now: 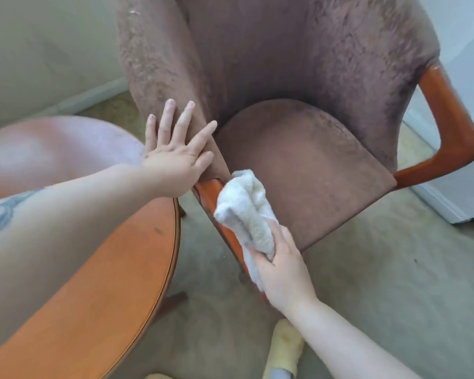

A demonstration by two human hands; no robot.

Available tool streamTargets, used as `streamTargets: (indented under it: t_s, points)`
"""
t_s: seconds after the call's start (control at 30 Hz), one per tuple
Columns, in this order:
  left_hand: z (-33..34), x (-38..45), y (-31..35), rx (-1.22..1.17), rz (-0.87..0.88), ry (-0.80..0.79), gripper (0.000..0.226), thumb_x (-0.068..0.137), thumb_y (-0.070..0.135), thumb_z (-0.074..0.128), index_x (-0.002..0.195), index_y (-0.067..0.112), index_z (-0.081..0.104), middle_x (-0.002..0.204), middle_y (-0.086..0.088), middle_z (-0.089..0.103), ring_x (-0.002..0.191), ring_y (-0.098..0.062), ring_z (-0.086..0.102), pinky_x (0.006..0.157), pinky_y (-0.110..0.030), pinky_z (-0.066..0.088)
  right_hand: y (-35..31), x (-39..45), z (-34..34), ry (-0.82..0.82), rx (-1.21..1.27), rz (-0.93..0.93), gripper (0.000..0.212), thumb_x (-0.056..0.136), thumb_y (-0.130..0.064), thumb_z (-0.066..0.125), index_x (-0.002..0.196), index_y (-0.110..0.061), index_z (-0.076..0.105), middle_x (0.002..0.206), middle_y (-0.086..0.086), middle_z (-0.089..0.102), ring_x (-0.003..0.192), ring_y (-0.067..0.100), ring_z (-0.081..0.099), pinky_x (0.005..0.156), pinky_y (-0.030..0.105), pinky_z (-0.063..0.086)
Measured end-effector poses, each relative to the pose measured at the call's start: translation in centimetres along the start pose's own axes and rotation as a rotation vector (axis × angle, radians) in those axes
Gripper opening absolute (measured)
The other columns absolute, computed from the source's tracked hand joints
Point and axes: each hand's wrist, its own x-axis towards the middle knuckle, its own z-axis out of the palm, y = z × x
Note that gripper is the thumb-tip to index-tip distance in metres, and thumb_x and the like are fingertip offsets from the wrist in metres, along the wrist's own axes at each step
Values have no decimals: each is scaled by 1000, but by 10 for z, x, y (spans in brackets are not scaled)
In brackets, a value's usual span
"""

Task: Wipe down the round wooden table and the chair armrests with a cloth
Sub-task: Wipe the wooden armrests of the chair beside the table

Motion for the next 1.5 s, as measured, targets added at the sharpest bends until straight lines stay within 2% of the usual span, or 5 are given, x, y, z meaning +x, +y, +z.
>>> streamTargets:
  t_s: [0.1, 0.47, 0.7, 0.93, 1.5]
  points:
    - [-2, 5, 2, 58, -77, -51, 54, 92, 56, 18, 143, 54, 1, 156, 7, -30, 138, -20, -38, 112, -45, -22, -2, 27, -27, -184, 393, 508, 35, 95, -36, 51, 125, -18, 54, 123, 3, 60, 115, 24, 56, 103, 37, 41]
    - [-12, 3, 10, 23, -112, -128, 54, 94, 52, 25, 145, 54, 4, 155, 9, -31, 139, -20, -37, 111, -50, -20, 45, -36, 19, 201, -315, -551, 49, 76, -22, 62, 121, -36, 49, 130, 5, 46, 113, 27, 51, 73, 36, 57]
    - [-3, 2, 5, 49, -44, -74, 54, 93, 53, 24, 144, 52, 6, 156, 7, -30, 139, -22, -37, 110, -53, -21, -82, 28, 89, 717, 184, 463, 45, 72, -30, 72, 115, -29, 59, 116, 7, 55, 107, 30, 50, 92, 45, 37]
    - [-8, 4, -4, 237, 606, 161, 57, 92, 42, 18, 118, 26, 66, 129, -2, 61, 132, -31, 41, 112, -47, 11, 37, -47, 72, 533, -619, -421, 44, 86, -18, 58, 125, -37, 54, 136, 9, 44, 122, 28, 46, 96, 39, 44]
    - [13, 11, 28, 328, 783, 242, 59, 97, 34, 18, 78, 15, 70, 86, -5, 69, 86, -32, 62, 76, -41, 41, 43, -35, 93, 619, 2617, 1099, 30, 81, -16, 50, 102, -3, 68, 98, 17, 73, 76, 41, 71, 51, 55, 55]
